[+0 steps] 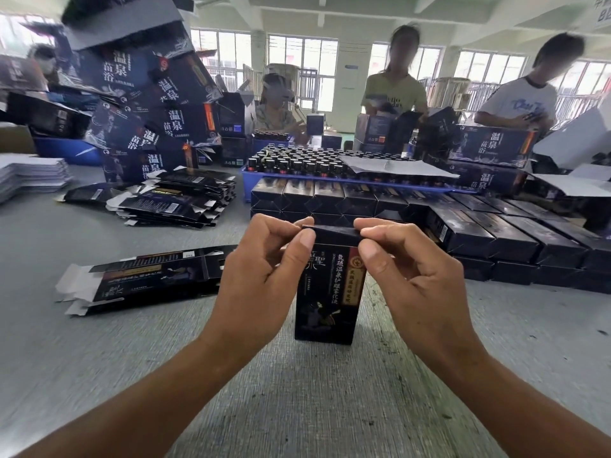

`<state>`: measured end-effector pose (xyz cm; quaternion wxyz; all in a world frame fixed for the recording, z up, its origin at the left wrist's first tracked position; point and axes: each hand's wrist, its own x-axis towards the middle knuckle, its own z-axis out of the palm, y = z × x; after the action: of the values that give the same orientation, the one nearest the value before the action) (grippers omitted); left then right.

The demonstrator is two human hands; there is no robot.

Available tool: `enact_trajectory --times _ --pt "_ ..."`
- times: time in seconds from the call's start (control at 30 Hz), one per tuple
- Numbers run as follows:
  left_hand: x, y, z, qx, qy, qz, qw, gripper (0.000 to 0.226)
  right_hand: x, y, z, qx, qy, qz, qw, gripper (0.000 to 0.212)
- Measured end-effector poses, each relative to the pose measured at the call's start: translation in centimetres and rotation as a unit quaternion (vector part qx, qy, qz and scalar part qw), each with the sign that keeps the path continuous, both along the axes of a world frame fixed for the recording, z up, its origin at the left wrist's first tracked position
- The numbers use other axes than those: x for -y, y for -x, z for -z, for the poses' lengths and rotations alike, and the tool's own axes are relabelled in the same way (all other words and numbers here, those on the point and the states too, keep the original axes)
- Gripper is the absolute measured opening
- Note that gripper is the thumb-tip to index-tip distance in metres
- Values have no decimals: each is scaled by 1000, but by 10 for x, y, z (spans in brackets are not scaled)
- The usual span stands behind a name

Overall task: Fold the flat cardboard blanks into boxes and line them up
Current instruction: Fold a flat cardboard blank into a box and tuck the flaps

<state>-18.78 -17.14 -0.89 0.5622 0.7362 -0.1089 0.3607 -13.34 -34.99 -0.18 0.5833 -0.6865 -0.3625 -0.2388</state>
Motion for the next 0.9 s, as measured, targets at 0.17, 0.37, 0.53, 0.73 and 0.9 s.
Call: enact_trajectory --times 0.17,0.37,0.53,0.73,0.9 --pt "-8 -1 0 -8 -58 1 998 32 1 -5 3 45 31 36 998 15" --pt "-12 -4 0 19 -80 -8 997 26 0 -9 5 51 37 46 997 19" --pt "-15 -6 -2 57 -139 -42 988 29 2 -9 7 53 65 59 995 21" --pt "-22 -8 3 57 -200 -46 977 30 2 -14 5 140 101 111 979 22" --pt "-24 -7 11 -44 -198 -4 979 53 1 -12 18 49 185 97 977 48"
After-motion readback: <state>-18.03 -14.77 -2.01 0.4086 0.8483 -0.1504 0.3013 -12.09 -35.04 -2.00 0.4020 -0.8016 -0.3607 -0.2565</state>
